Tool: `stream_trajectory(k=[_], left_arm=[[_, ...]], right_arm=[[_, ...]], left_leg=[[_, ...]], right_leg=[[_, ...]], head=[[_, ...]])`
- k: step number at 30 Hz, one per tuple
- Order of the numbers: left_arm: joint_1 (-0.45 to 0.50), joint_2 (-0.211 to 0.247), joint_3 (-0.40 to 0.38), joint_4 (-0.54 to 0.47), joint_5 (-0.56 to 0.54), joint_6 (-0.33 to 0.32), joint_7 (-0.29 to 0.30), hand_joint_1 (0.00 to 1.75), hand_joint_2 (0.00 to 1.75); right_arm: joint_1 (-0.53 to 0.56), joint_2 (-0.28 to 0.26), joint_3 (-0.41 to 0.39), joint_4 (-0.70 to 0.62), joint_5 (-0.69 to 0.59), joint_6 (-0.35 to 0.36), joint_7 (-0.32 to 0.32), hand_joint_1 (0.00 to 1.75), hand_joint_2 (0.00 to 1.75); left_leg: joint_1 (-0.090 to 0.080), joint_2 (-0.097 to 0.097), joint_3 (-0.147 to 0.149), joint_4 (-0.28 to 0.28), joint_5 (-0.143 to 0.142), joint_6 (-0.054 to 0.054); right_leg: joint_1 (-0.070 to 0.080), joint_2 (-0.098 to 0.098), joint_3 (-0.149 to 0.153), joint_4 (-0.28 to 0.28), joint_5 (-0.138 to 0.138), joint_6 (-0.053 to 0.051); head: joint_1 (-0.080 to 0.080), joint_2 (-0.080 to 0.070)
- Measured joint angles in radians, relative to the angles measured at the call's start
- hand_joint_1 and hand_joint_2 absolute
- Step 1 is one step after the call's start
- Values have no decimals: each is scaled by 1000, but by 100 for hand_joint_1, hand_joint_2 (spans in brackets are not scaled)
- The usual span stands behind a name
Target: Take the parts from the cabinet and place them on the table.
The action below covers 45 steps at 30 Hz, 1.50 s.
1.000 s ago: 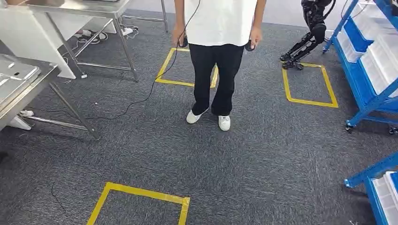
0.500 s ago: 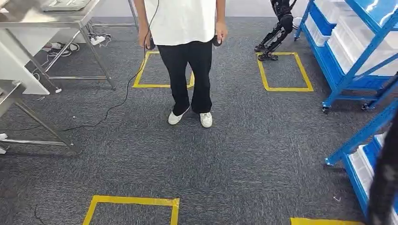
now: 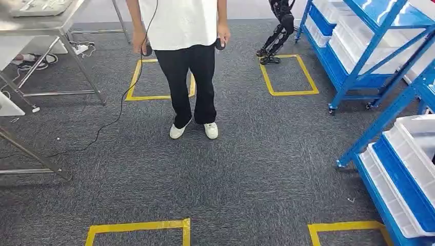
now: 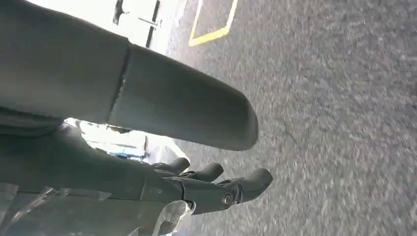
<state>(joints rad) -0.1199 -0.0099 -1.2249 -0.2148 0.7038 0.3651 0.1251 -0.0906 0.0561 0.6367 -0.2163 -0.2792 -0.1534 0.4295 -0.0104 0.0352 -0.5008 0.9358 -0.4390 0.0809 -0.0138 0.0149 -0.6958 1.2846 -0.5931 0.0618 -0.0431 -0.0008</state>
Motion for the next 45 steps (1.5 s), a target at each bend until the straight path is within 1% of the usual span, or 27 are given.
stream_trajectory(k=[1,3,4,5,9,10,12,14,15,16,17,19,20,21,23,25,27,29,31,33,34,35,36,37,40,42,45], left_arm=[[1,0,0,0,2,0,-1,0,0],[-1,-2,0,0,-2,1,-3,0,0],[-2,-2,0,0,-2,3,-3,0,0],[-2,-2,0,0,-2,3,-5,0,0],[-5,-3,0,0,-2,6,-7,0,0],[-7,-3,0,0,-2,6,-7,0,0],[-9,-5,0,0,-2,8,-8,0,0],[-4,-5,0,0,-2,9,-10,0,0],[-1,-5,0,0,-2,9,-10,0,0],[2,-6,0,0,-2,9,-10,0,0],[2,-6,0,0,-2,10,-10,0,0],[-1,-7,0,0,-2,13,-11,0,0],[-2,-7,0,0,-2,15,-13,0,0],[-2,-7,0,0,-2,16,-13,0,0],[-3,-8,0,0,-2,17,-13,0,0],[-6,-10,0,0,-2,18,-14,0,0],[-10,-10,0,0,-2,17,-14,0,0],[-6,-11,0,0,-2,15,-14,0,0],[-2,-11,0,0,-1,13,-14,0,0],[-3,-11,0,-1,-2,12,-13,0,0],[-3,-13,0,0,-2,12,-13,0,0],[-4,-13,0,0,-2,12,-13,0,0],[-5,-13,0,0,-2,12,-13,0,0],[-6,-13,0,0,-3,12,-13,0,0],[-14,-13,0,0,-3,12,-13,0,0],[-17,-14,0,0,-3,13,-13,0,0],[-9,-14,0,0,-2,15,-13,0,0]], right_arm=[[0,0,0,0,-3,0,0,0,0],[1,-2,0,0,-7,-1,1,0,0],[1,-3,0,0,-8,-2,2,0,0],[1,-3,0,0,-11,-3,2,0,0],[3,-3,0,0,-16,-3,2,0,0],[2,-4,0,0,-17,-3,2,0,0],[-1,-6,0,0,-17,-3,2,0,0],[-4,-7,0,0,-18,-4,1,0,0],[-4,-8,0,0,-20,-4,1,0,0],[-3,-8,0,0,-22,-5,1,0,0],[-3,-8,0,0,-25,-7,1,0,0],[-2,-8,0,0,-26,-7,0,0,0],[-2,-8,0,0,-26,-7,-1,0,0],[-3,-8,0,0,-26,-7,-1,0,0],[-2,-8,0,0,-26,-7,-2,0,0],[3,-9,0,0,-27,-8,-1,0,0],[0,-12,0,0,-27,-9,0,0,0],[-2,-13,0,0,-28,-10,0,0,0],[-2,-13,0,0,-29,-11,-1,0,0],[-1,-14,0,0,-29,-11,-1,0,0],[-1,-16,0,0,-29,-11,-2,0,0],[-1,-17,0,0,-29,-11,-2,0,0],[-3,-14,0,0,-29,-11,-3,0,0],[-3,-15,0,0,-30,-11,-3,0,0],[0,-16,0,0,-34,-11,-5,0,0],[-2,-16,0,0,-35,-11,-6,0,0],[-5,-16,0,0,-36,-10,-6,0,0]], left_leg=[[0,11,0,0,0,0],[1,28,2,1,-1,-2],[1,35,5,2,-3,-6],[-4,43,6,4,-6,-12],[-7,73,7,9,-12,-29],[-2,59,5,17,-19,-39],[4,-7,-33,111,-85,-53],[8,-20,-114,289,-165,-58],[8,-22,-144,351,-179,-58],[8,-23,-150,359,-168,-57],[8,-24,-131,315,-136,-53],[7,-40,-47,136,-44,-41],[5,-77,-7,49,-9,-33],[2,-88,5,10,-11,-29],[-2,-75,0,12,-9,-29],[2,-64,4,-2,3,-16],[5,-48,4,-10,12,-8],[4,-23,1,-10,12,-3],[5,1,-1,-9,12,-4],[9,18,0,-9,10,-7],[12,29,3,-6,7,-13],[10,35,5,0,3,-21],[2,43,0,13,-6,-31],[3,50,0,14,-8,-34],[9,71,4,14,-9,-47],[17,7,-18,73,-58,-60],[17,-19,-134,323,-169,-64]], right_leg=[[0,-1,8,-7,12,0],[-2,-15,94,-156,88,0],[-3,-36,152,-259,128,0],[-1,-82,184,-327,129,-1],[9,-40,174,-329,138,-29],[3,-33,176,-332,143,-37],[2,-22,174,-332,148,-47],[4,-1,168,-332,150,-51],[5,11,166,-332,151,-53],[5,23,166,-332,152,-54],[5,35,166,-332,153,-53],[5,57,170,-332,155,-51],[3,64,169,-332,156,-49],[11,75,165,-329,157,-44],[6,86,160,-331,161,-34],[7,96,157,-336,164,-19],[7,24,129,-269,112,-17],[4,4,48,-96,23,-7],[0,0,9,-8,3,2],[-8,-8,60,-98,61,10],[-12,-24,119,-205,109,15],[-16,-61,169,-292,140,21],[-11,-76,183,-329,131,17],[-13,-61,177,-325,136,-1],[-5,-37,171,-324,139,-23],[-8,-26,168,-325,145,-33],[-3,1,161,-325,149,-42]], head=[[0,0],[0,0],[0,0],[0,0],[-1,0],[-1,0],[-2,0],[-2,0],[-2,0],[-2,0],[-2,0],[-2,0],[-2,0],[-2,0],[-2,0],[-1,0],[3,0],[3,0],[3,0],[3,0],[3,0],[3,0],[4,0],[1,0],[1,0],[0,0],[1,0]])
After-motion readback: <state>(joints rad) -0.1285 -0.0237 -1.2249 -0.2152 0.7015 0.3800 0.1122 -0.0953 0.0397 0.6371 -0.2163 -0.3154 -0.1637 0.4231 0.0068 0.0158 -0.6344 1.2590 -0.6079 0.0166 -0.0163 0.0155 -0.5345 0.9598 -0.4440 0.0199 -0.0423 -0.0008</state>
